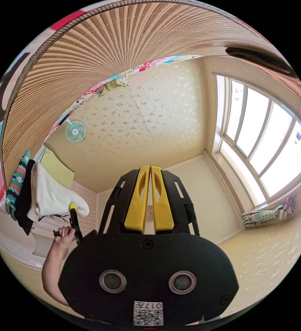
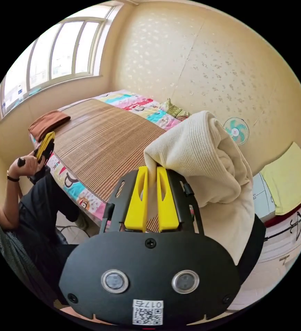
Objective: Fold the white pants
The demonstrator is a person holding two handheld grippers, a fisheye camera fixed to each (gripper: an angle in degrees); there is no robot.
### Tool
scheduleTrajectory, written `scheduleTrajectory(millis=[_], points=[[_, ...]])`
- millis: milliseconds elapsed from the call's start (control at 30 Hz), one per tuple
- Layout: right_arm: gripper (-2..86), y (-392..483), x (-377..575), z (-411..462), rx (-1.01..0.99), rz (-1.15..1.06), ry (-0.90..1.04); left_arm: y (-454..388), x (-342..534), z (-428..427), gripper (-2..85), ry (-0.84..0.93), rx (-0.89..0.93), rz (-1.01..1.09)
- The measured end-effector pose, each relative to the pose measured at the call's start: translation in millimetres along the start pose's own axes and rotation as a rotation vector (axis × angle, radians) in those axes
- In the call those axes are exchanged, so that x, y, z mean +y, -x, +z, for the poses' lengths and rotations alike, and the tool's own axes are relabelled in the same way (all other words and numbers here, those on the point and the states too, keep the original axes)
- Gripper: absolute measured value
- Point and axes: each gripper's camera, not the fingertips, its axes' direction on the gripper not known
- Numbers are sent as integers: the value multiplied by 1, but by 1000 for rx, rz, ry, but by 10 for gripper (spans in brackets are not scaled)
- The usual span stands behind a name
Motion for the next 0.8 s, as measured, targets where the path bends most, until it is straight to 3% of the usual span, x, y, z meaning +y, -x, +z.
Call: scheduleTrajectory(millis=[100,267,433,533,667,800], points=[[21,64,-7,75,-172,-145,121,5,-4,-3,-10,-8,0,5],[23,125,17,150,-434,-154,238,11,-14,-8,-10,-13,7,41],[22,152,55,163,-405,-205,275,31,-28,-18,-10,-44,8,71],[18,108,67,146,-529,-111,208,54,-33,-20,-10,-46,13,65],[27,-10,93,124,-685,210,-76,86,-33,-17,-10,-28,-24,64],[105,-109,127,183,-564,693,72,134,-31,-10,-9,13,-84,32]])
